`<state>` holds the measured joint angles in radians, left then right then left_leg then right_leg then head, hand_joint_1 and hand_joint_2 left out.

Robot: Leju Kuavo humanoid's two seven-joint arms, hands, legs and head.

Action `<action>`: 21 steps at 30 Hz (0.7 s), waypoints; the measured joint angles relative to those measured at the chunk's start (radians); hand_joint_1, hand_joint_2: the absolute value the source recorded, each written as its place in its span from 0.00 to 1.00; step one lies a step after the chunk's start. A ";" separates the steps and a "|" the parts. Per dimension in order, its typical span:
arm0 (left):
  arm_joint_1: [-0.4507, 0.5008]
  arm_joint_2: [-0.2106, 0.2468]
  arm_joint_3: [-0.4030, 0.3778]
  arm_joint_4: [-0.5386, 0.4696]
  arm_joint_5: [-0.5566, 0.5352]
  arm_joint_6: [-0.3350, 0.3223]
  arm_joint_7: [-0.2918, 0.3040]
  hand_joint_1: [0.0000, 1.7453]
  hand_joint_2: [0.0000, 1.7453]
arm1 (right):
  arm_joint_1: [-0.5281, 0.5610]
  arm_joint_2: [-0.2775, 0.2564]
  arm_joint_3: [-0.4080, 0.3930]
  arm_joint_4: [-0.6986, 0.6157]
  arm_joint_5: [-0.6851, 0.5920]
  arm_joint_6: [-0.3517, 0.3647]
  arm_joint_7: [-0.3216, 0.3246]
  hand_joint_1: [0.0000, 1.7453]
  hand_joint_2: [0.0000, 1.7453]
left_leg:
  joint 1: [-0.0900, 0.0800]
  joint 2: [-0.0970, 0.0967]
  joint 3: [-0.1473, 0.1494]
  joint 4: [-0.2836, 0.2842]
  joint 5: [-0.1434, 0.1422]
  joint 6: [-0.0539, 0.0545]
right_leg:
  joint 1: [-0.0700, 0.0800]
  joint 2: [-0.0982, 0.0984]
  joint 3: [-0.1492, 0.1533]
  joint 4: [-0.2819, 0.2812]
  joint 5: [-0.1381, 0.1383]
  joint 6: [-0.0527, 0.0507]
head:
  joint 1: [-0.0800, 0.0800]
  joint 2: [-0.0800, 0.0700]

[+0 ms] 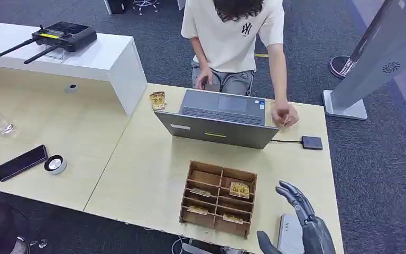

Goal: Pass the card to the sensor for recognition and then transmit it.

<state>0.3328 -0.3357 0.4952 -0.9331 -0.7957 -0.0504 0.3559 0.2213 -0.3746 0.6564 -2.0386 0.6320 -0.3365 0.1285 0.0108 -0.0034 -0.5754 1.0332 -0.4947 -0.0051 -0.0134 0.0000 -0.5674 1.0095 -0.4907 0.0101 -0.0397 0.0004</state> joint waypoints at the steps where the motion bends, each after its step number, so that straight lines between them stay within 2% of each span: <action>1: 0.000 0.000 0.001 0.000 -0.002 0.000 -0.002 0.00 0.00 | -0.004 -0.004 0.011 0.002 0.011 0.002 0.002 0.96 1.00 | 0.000 0.000 0.000 0.000 0.000 0.000 | 0.000 0.000 0.000 0.000 0.000 0.000 | 0.000 0.000; 8: -0.001 -0.001 0.010 0.000 -0.023 -0.001 -0.017 0.00 0.00 | -0.029 -0.029 0.082 0.018 0.075 0.018 0.014 0.93 1.00 | 0.000 0.000 0.000 0.000 0.000 0.000 | 0.000 0.000 0.000 0.000 0.000 0.000 | 0.000 0.000; 10: -0.001 -0.001 0.012 0.000 -0.025 -0.001 -0.019 0.00 0.00 | -0.035 -0.034 0.095 0.022 0.082 0.021 0.015 0.88 1.00 | 0.000 0.000 0.000 0.000 0.000 0.000 | 0.000 0.000 0.000 0.000 0.000 0.000 | 0.000 0.000; 12: -0.001 -0.001 0.013 0.000 -0.025 -0.001 -0.021 0.00 0.00 | -0.039 -0.035 0.100 0.025 0.090 0.023 0.015 0.65 1.00 | 0.000 0.000 0.000 0.000 0.000 0.000 | 0.000 0.000 0.000 0.000 0.000 0.000 | 0.000 0.000; 13: -0.001 -0.002 0.013 0.000 -0.026 -0.002 -0.021 0.00 0.00 | -0.042 -0.035 0.102 0.026 0.094 0.023 0.015 0.31 1.00 | 0.000 0.000 0.000 0.000 0.000 0.000 | 0.000 0.000 0.000 0.000 0.000 0.000 | 0.000 0.000; 16: -0.001 -0.002 0.014 0.000 -0.045 -0.003 -0.029 0.00 0.00 | -0.057 -0.035 0.111 0.032 0.120 0.033 0.016 0.30 1.00 | 0.000 0.000 0.000 0.000 0.000 0.000 | 0.000 0.000 0.000 0.000 0.000 0.000 | 0.000 0.000; 17: -0.001 -0.002 0.014 0.000 -0.060 -0.003 -0.034 0.00 0.00 | -0.064 -0.035 0.115 0.035 0.129 0.040 0.018 0.27 1.00 | 0.000 0.000 0.000 0.000 0.000 0.000 | 0.000 0.000 0.000 0.000 0.000 0.000 | 0.000 0.000; 21: -0.005 -0.003 0.036 0.000 -0.154 -0.006 -0.067 0.00 0.00 | -0.088 -0.024 0.116 0.050 0.191 0.066 0.022 0.32 1.00 | 0.000 0.001 0.001 0.000 0.000 0.000 | 0.000 0.000 0.000 0.000 0.000 0.000 | 0.000 0.000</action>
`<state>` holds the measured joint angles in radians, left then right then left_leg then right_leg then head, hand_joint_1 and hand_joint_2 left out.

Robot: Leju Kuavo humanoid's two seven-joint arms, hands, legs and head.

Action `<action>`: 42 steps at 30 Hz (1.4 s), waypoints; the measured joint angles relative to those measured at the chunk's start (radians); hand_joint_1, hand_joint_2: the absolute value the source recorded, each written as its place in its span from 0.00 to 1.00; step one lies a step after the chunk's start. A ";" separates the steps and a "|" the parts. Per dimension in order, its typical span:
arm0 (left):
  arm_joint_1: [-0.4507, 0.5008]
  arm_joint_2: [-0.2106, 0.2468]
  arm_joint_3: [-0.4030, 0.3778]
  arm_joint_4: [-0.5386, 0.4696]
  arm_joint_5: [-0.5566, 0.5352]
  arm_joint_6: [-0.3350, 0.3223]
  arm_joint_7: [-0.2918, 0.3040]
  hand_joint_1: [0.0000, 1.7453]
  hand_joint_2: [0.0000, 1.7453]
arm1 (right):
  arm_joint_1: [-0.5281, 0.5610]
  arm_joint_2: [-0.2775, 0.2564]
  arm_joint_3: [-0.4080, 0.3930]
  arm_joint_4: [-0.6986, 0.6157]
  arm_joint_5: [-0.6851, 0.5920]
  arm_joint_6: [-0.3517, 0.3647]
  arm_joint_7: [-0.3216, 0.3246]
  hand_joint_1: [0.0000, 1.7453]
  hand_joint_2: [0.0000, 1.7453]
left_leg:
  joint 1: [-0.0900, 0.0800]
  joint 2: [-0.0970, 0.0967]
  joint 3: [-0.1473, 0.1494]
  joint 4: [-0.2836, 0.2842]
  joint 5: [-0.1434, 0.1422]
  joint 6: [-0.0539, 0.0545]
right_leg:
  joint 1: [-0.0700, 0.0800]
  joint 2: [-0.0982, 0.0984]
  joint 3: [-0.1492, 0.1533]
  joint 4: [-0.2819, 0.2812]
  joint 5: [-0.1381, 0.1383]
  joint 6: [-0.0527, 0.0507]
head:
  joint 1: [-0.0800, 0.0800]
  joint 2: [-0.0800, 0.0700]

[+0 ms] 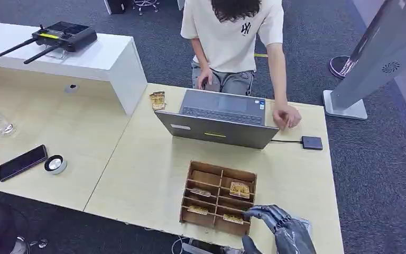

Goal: Pass the card to the sensor for recognition and then transmit it.

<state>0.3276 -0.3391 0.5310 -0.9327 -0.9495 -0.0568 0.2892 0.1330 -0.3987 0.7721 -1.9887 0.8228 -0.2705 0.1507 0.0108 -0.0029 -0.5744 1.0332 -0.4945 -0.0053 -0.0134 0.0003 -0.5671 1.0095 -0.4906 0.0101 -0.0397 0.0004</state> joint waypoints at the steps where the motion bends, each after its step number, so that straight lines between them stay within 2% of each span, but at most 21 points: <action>1: 0.000 0.000 0.004 0.000 -0.007 -0.003 -0.002 0.00 0.00 | -0.004 0.003 0.000 0.004 0.012 0.003 0.004 0.30 1.00 | 0.000 0.000 0.000 0.000 0.000 0.000 | 0.000 0.000 0.000 0.000 0.000 0.000 | 0.000 0.000; 5: 0.000 0.000 0.011 0.000 -0.021 -0.007 -0.005 0.00 0.00 | -0.019 0.025 0.001 0.036 0.064 0.014 0.015 0.34 1.00 | 0.000 0.000 0.000 0.000 0.000 0.000 | 0.000 0.000 0.000 0.000 0.000 0.000 | 0.000 0.000; 9: -0.001 0.000 0.021 0.000 -0.034 -0.011 -0.005 0.00 0.00 | -0.031 0.052 0.001 0.087 0.102 0.010 0.020 0.43 1.00 | 0.000 0.000 0.000 0.000 0.000 0.000 | 0.000 0.000 0.000 0.000 0.000 0.000 | 0.000 0.000; 11: -0.002 0.000 0.027 0.000 -0.049 -0.013 -0.011 0.00 0.00 | -0.039 0.066 0.001 0.117 0.132 0.008 0.024 0.40 1.00 | 0.000 0.000 0.000 0.000 0.000 0.000 | 0.000 0.000 0.000 0.000 0.000 0.000 | 0.000 0.000; 14: -0.006 0.000 0.036 0.000 -0.069 -0.015 -0.023 0.00 0.00 | -0.051 0.084 0.002 0.153 0.163 0.010 0.031 0.45 1.00 | 0.000 0.000 0.000 0.000 0.000 0.000 | 0.000 0.000 0.000 0.000 0.000 0.000 | 0.000 0.000; 19: -0.013 0.001 0.056 0.005 -0.099 -0.010 -0.053 0.00 0.00 | -0.073 0.114 0.001 0.198 0.208 0.020 0.042 0.43 1.00 | 0.000 0.000 0.000 0.000 0.000 0.000 | 0.000 0.000 0.000 0.000 0.000 0.000 | 0.000 0.000; 24: -0.024 0.005 0.076 0.016 -0.121 -0.008 -0.062 0.00 0.00 | -0.101 0.146 0.001 0.236 0.233 0.035 0.051 0.47 1.00 | 0.000 0.000 0.000 0.000 0.000 0.000 | 0.000 0.001 0.000 0.000 0.000 0.000 | 0.000 0.000; 26: -0.025 0.006 0.080 0.019 -0.122 -0.008 -0.065 0.00 0.00 | -0.111 0.158 0.001 0.248 0.237 0.040 0.058 0.52 1.00 | 0.000 0.000 0.000 0.000 0.000 0.000 | 0.000 0.000 0.000 0.000 0.000 0.000 | 0.000 0.000; 34: -0.029 0.006 0.088 0.028 -0.125 -0.006 -0.069 0.00 0.00 | -0.136 0.187 0.001 0.277 0.240 0.049 0.059 0.52 1.00 | 0.000 0.000 0.000 0.000 0.000 0.000 | 0.000 0.000 0.000 0.000 0.000 0.000 | 0.000 0.000; 35: -0.030 0.006 0.092 0.029 -0.126 -0.006 -0.069 0.00 0.00 | -0.140 0.190 0.001 0.282 0.240 0.050 0.060 0.47 1.00 | 0.000 0.000 0.000 0.000 0.000 0.000 | 0.000 0.001 0.000 0.000 0.000 0.000 | 0.000 0.000; 42: -0.034 0.008 0.105 0.039 -0.130 -0.005 -0.071 0.00 0.00 | -0.151 0.199 0.002 0.308 0.244 0.055 0.077 0.49 1.00 | 0.000 0.000 0.000 0.000 0.000 0.000 | 0.000 0.001 0.000 0.000 0.000 0.000 | 0.000 0.000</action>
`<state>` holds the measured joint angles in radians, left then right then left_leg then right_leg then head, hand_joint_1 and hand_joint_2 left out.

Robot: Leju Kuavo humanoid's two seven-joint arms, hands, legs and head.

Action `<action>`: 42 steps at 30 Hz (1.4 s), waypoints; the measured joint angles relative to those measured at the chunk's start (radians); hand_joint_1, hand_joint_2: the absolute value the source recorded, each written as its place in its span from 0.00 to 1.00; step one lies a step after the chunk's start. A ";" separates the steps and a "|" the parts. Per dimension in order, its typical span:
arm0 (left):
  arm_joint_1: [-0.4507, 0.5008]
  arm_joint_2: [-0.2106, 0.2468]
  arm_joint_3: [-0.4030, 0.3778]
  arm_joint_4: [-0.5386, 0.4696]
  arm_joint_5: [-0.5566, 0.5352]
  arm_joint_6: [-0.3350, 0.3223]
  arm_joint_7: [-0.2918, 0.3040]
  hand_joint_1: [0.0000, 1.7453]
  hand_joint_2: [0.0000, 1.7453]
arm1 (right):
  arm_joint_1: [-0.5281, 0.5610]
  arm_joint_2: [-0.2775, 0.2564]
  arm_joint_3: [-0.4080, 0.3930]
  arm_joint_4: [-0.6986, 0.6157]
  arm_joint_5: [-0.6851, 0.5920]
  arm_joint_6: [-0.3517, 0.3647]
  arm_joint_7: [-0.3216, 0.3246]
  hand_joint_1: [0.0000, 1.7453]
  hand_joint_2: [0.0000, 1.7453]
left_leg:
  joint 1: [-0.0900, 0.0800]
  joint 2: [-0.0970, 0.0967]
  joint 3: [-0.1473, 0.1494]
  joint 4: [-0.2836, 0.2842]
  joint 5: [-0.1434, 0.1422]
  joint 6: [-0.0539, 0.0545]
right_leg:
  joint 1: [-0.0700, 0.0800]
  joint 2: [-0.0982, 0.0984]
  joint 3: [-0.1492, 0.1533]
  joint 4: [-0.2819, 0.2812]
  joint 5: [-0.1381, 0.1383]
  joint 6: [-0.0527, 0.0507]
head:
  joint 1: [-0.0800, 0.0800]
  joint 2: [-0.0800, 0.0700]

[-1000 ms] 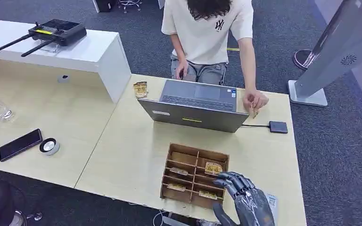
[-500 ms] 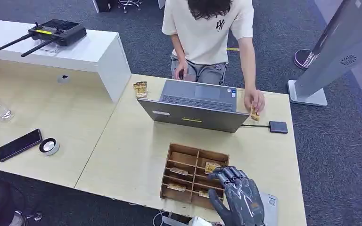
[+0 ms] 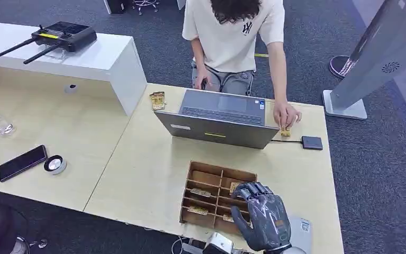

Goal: Pass the card to the sensor for recognition and then transmit it.

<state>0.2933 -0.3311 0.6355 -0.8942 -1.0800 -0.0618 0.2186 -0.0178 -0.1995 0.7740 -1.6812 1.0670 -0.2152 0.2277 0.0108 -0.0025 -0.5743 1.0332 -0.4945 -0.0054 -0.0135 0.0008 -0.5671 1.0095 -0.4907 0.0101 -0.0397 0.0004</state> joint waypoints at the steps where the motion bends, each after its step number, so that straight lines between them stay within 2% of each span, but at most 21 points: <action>1: 0.000 0.000 0.001 0.000 0.000 0.000 0.000 0.00 0.00 | 0.000 0.000 0.000 0.003 0.000 0.002 0.000 0.48 1.00 | 0.000 0.000 0.000 0.000 0.000 0.000 | 0.000 0.000 0.000 0.000 0.000 0.000 | 0.000 0.000; 5: -0.001 0.000 0.003 0.003 -0.001 0.002 0.000 0.00 0.00 | -0.002 0.002 0.000 0.012 0.000 0.006 0.003 0.53 1.00 | 0.000 0.000 0.000 0.000 0.000 0.000 | 0.000 0.000 0.000 0.000 0.000 0.000 | 0.000 0.000; 10: -0.001 0.000 0.007 0.005 -0.001 0.005 0.000 0.00 0.00 | -0.006 0.002 0.000 0.028 0.000 0.010 0.020 0.54 1.00 | 0.000 0.000 0.000 0.000 0.000 0.000 | 0.000 0.000 0.000 0.000 0.000 0.000 | 0.000 0.000; 13: -0.001 0.000 0.011 0.006 -0.002 0.006 0.000 0.00 0.00 | -0.007 0.002 0.000 0.039 0.003 0.010 0.025 0.60 1.00 | 0.000 0.000 0.000 0.000 0.000 0.000 | 0.000 0.000 0.000 0.000 0.000 0.000 | 0.000 0.000; 17: -0.001 0.000 0.016 0.008 -0.006 0.006 0.000 0.00 0.00 | -0.009 0.008 0.000 0.056 0.006 0.010 0.034 0.50 1.00 | 0.000 0.000 0.000 0.000 0.000 0.000 | 0.000 0.000 0.000 0.000 0.000 0.000 | 0.000 0.000; 19: -0.001 0.000 0.016 0.008 -0.006 0.005 0.003 0.00 0.00 | -0.010 0.010 0.000 0.066 0.006 0.010 0.037 0.50 1.00 | 0.000 0.000 0.000 0.000 0.000 0.000 | 0.000 0.000 0.000 0.000 0.000 0.000 | 0.000 0.000; 20: -0.001 0.000 0.016 0.008 -0.006 0.005 0.005 0.00 0.00 | -0.010 0.012 0.000 0.071 0.008 0.010 0.040 0.53 1.00 | 0.000 0.000 0.000 0.000 0.000 0.000 | 0.000 0.000 0.000 0.000 0.000 0.000 | 0.000 0.000; 25: -0.001 0.000 0.016 0.008 0.003 -0.001 0.023 0.00 0.00 | -0.011 0.018 0.000 0.088 0.011 0.010 0.047 0.46 1.00 | 0.000 0.000 0.000 0.000 0.000 0.000 | 0.000 0.000 0.000 0.000 0.000 0.000 | 0.000 0.000; 32: 0.000 0.000 0.015 0.008 0.011 -0.003 0.033 0.00 0.00 | -0.013 0.026 0.000 0.111 0.012 0.010 0.057 0.46 1.00 | 0.000 0.000 0.000 0.000 0.000 0.000 | 0.000 0.000 0.000 0.000 0.000 0.000 | 0.000 0.000; 37: 0.000 0.000 0.015 0.008 0.012 -0.003 0.033 0.00 0.00 | -0.016 0.027 0.000 0.118 0.013 0.010 0.063 0.42 1.00 | 0.000 0.000 0.000 0.000 0.000 0.000 | 0.000 0.000 0.000 0.000 0.000 0.000 | 0.000 0.000; 42: 0.000 0.000 0.015 0.008 0.014 -0.003 0.034 0.00 0.00 | -0.020 0.034 -0.003 0.128 0.026 0.010 0.078 0.47 1.00 | 0.000 0.000 0.000 0.000 0.000 0.000 | 0.000 0.000 0.000 0.000 0.000 0.000 | 0.000 0.000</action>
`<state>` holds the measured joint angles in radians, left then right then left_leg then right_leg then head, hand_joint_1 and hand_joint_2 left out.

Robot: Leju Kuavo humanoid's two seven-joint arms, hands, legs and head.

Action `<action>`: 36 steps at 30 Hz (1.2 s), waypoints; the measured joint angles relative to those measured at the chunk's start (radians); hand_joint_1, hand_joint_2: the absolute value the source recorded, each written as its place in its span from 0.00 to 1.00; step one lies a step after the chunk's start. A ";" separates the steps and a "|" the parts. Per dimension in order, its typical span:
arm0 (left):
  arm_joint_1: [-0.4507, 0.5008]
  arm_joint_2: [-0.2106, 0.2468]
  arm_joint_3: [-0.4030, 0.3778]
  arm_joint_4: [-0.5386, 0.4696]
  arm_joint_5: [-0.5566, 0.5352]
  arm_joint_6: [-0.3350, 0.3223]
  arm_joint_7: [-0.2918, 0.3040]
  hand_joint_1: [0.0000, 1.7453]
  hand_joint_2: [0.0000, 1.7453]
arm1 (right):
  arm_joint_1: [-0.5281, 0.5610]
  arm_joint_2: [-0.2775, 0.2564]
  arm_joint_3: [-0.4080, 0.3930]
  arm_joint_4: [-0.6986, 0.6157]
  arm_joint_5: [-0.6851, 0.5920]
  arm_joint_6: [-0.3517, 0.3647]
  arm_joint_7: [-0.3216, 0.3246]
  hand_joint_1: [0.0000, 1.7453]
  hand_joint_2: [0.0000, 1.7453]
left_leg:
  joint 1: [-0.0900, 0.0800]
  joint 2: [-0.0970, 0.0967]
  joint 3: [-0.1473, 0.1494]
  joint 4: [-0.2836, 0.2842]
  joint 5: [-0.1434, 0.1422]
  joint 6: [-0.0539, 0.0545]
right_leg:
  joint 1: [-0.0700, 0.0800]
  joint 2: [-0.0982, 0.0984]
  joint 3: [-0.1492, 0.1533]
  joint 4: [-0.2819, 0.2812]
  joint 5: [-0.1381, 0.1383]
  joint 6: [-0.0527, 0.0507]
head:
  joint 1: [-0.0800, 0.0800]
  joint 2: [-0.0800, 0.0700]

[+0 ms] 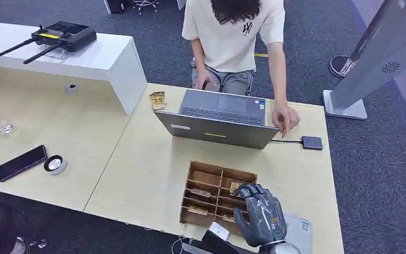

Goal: Pass the card to the sensor for recognition and then transmit it.

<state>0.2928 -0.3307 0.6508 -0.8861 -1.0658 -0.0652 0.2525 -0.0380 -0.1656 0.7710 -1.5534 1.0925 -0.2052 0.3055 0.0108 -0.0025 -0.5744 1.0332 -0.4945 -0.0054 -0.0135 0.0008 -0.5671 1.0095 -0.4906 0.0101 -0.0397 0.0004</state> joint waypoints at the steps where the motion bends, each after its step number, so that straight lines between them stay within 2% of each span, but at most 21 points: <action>1: 0.000 0.000 0.000 0.000 0.000 0.000 0.001 0.00 0.00 | -0.002 0.001 0.000 0.002 0.005 0.000 0.003 0.47 1.00 | 0.000 0.000 0.000 0.000 0.000 0.000 | 0.000 0.000 0.000 0.000 0.000 0.000 | 0.000 0.000; 3: 0.000 0.000 0.000 0.000 0.000 0.000 0.003 0.00 0.00 | -0.007 0.003 -0.001 0.007 0.017 -0.003 0.010 0.44 1.00 | 0.000 0.000 0.000 0.000 0.000 0.000 | 0.000 0.000 0.000 0.000 0.000 0.000 | 0.000 0.000; 4: 0.000 0.000 0.000 0.000 -0.001 0.000 0.005 0.00 0.00 | -0.009 0.006 -0.002 0.009 0.025 -0.005 0.014 0.48 1.00 | 0.000 0.000 0.000 0.000 0.000 0.000 | 0.000 0.000 0.000 0.000 0.000 0.000 | 0.000 0.000; 12: -0.001 0.000 0.000 0.000 -0.007 0.002 -0.008 0.00 0.00 | -0.023 0.016 -0.021 0.013 0.063 -0.016 0.029 0.53 1.00 | 0.000 0.000 0.000 0.000 0.000 0.000 | 0.000 0.000 0.000 0.000 0.000 0.000 | 0.000 0.000; 19: -0.001 0.000 0.001 0.001 -0.016 0.003 -0.015 0.00 0.00 | -0.026 0.018 -0.025 0.013 0.071 -0.016 0.030 0.48 1.00 | 0.000 0.000 0.000 0.000 0.000 0.000 | 0.000 0.000 0.000 0.000 0.000 0.000 | 0.000 0.000; 25: -0.002 0.000 0.007 0.005 -0.023 0.006 -0.011 0.00 0.00 | -0.024 0.018 -0.025 0.014 0.060 -0.005 0.029 0.40 1.00 | 0.000 0.000 0.000 0.000 0.000 0.000 | 0.000 0.000 0.000 0.000 0.000 0.000 | 0.000 0.000; 31: -0.002 0.000 0.006 0.005 -0.010 0.003 0.000 0.00 0.00 | -0.024 0.018 -0.024 0.017 0.055 -0.007 0.027 0.38 1.00 | 0.000 0.000 0.000 0.000 0.000 0.000 | 0.000 0.000 0.000 0.000 0.000 0.000 | 0.000 0.000; 36: -0.002 0.000 0.006 0.005 -0.009 0.003 0.000 0.00 0.00 | -0.025 0.018 -0.024 0.017 0.055 -0.007 0.027 0.42 1.00 | 0.000 0.000 0.000 0.000 0.000 0.000 | 0.000 0.000 0.000 0.000 0.000 0.000 | 0.000 0.000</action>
<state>0.2905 -0.3304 0.6569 -0.8808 -1.0746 -0.0626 0.2529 -0.0625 -0.1476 0.7466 -1.5366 1.1471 -0.2121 0.3323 0.0108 -0.0024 -0.5743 1.0333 -0.4945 -0.0054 -0.0135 0.0009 -0.5671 1.0095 -0.4906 0.0101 -0.0397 0.0004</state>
